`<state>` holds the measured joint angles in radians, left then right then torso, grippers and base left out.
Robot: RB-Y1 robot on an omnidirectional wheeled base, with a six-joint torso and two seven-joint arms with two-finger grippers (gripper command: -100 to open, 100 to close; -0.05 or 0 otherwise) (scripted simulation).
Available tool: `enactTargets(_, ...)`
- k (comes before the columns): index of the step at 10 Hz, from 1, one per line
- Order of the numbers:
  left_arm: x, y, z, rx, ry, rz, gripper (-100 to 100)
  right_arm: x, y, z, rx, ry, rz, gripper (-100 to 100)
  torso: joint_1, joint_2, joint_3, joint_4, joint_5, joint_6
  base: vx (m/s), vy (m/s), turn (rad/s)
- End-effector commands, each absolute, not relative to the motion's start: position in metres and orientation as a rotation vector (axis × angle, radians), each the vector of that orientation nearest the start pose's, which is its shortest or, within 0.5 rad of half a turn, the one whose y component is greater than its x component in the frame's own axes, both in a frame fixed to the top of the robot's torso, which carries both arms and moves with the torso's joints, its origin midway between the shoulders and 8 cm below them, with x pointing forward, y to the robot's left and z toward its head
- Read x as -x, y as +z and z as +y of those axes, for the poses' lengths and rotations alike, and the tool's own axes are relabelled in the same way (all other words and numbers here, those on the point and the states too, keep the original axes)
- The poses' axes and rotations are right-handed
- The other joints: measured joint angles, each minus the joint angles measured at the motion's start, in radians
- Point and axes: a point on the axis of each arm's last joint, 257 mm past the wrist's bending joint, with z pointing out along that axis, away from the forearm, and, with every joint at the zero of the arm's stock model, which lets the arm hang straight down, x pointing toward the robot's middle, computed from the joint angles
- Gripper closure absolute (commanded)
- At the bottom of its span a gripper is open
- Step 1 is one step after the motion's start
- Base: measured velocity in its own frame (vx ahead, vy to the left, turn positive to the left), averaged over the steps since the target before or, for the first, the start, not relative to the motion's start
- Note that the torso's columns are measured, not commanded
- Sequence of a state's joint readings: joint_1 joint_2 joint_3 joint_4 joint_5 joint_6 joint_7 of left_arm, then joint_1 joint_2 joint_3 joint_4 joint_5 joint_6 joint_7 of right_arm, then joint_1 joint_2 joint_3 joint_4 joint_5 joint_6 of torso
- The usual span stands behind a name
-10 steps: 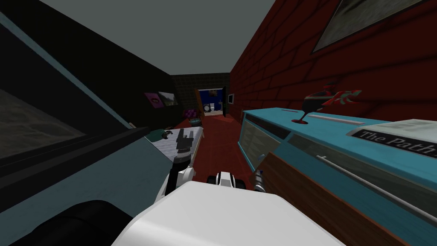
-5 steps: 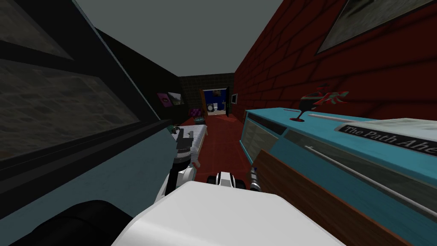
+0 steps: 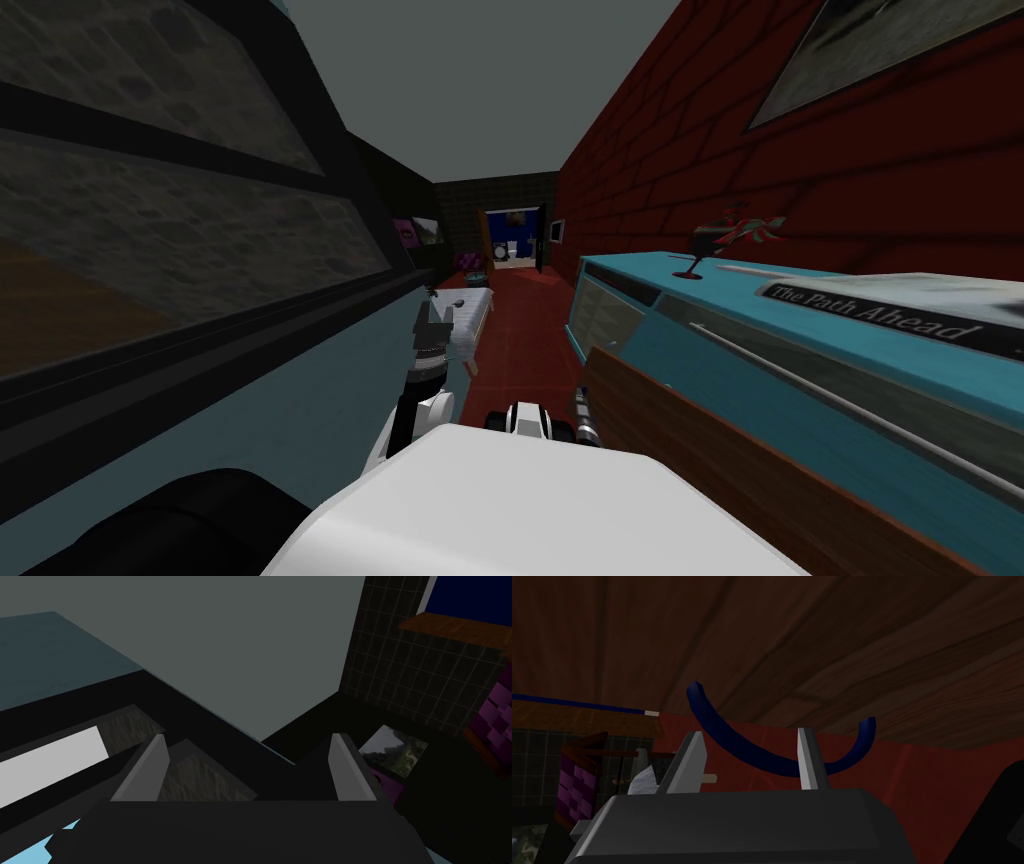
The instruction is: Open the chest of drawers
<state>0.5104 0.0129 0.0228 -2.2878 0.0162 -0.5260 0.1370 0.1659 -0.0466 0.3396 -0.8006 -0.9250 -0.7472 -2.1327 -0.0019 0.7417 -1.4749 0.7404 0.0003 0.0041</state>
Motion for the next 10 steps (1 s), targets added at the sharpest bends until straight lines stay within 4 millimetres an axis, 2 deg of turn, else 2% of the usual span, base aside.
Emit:
enactTargets(1, -0.336, 0.030, 0.287, 0.685, -1.420, 0.558, 0, -0.337, -0.511, -0.256, 1.735, -1.458, 1.465, 100, 0.001, 0.000, 0.000, 0.000, -0.001, -0.001, -0.090, 0.011, 0.048)
enactTargets(2, -0.336, 0.030, 0.287, 0.685, -1.420, 0.558, 0, -0.338, -0.512, -0.237, 1.767, -1.424, 1.402, 100, 0.000, -0.005, -0.002, 0.000, 0.000, 0.000, -0.160, -0.011, 0.163)
enactTargets(5, -0.336, 0.030, 0.287, 0.685, -1.420, 0.558, 0, -0.340, -0.511, -0.215, 1.794, -1.385, 1.321, 100, 0.003, 0.004, 0.002, -0.003, -0.003, -0.004, -0.256, -0.019, 0.206)
enactTargets(10, -0.336, 0.030, 0.287, 0.685, -1.420, 0.558, 0, -0.339, -0.510, -0.178, 1.836, -1.315, 1.189, 100, 0.003, -0.005, -0.002, -0.003, 0.000, -0.004, -0.221, -0.033, 0.118)
